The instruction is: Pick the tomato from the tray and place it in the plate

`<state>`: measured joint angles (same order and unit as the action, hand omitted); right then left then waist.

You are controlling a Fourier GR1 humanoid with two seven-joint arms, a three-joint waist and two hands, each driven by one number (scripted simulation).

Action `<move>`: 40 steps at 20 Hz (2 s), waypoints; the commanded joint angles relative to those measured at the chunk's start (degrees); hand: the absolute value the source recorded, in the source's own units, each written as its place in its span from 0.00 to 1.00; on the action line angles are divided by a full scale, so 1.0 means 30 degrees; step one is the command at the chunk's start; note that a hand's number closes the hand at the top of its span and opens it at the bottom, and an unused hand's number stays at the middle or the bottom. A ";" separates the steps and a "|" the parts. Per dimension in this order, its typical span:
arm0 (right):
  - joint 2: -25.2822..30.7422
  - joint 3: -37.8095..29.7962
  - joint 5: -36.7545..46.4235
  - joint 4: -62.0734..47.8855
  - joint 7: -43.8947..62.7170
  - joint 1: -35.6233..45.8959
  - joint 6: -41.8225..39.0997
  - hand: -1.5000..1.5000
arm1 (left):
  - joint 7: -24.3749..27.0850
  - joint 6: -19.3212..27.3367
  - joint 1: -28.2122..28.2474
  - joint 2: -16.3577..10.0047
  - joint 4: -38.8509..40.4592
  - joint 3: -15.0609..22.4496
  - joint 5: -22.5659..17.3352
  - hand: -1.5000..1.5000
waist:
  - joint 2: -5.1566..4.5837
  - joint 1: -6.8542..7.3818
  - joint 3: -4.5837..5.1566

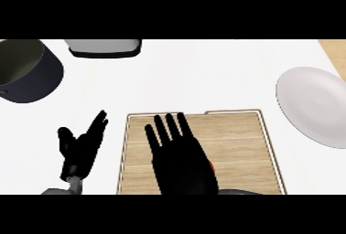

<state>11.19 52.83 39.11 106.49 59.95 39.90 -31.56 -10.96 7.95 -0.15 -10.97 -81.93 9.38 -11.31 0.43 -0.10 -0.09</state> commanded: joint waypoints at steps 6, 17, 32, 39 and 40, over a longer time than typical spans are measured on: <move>-0.1424 0.0504 0.1428 -0.1577 0.2762 -0.2488 -0.2063 0.00 | 0.0119 0.0412 0.0192 0.0988 0.0500 0.0501 0.0519 0.50 | -0.0102 -0.0085 0.0043; -0.2089 0.1808 0.6057 -0.1969 0.2136 -0.5051 -0.2108 0.00 | 0.0295 -0.0333 0.0682 0.0560 0.0289 -0.0119 0.0405 0.50 | -0.0091 0.0005 0.0039; -0.3336 -0.0436 0.9828 -0.4925 -0.1177 -0.6514 -0.2405 0.00 | -0.0578 -0.0832 0.0512 0.0650 -0.0200 -0.0698 0.0623 0.50 | -0.0139 0.0046 0.0032; -0.1362 0.0158 1.1109 -0.6926 -0.4684 -0.6839 -0.1075 1.00 | 0.0110 -0.0769 0.1227 0.1347 0.0146 -0.0133 0.1350 0.50 | -0.0164 0.0110 0.0029; -0.2666 -0.0315 1.1191 -0.6210 -0.4231 -0.6393 -0.3059 1.00 | 0.1013 -0.1404 0.0432 0.0940 0.1237 -0.1222 0.0944 0.50 | -0.0152 0.0067 0.0035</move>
<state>4.40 52.46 70.48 90.88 48.22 19.48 -39.76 -11.37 4.96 1.94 -8.86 -83.66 7.09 -8.74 0.33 0.16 -0.13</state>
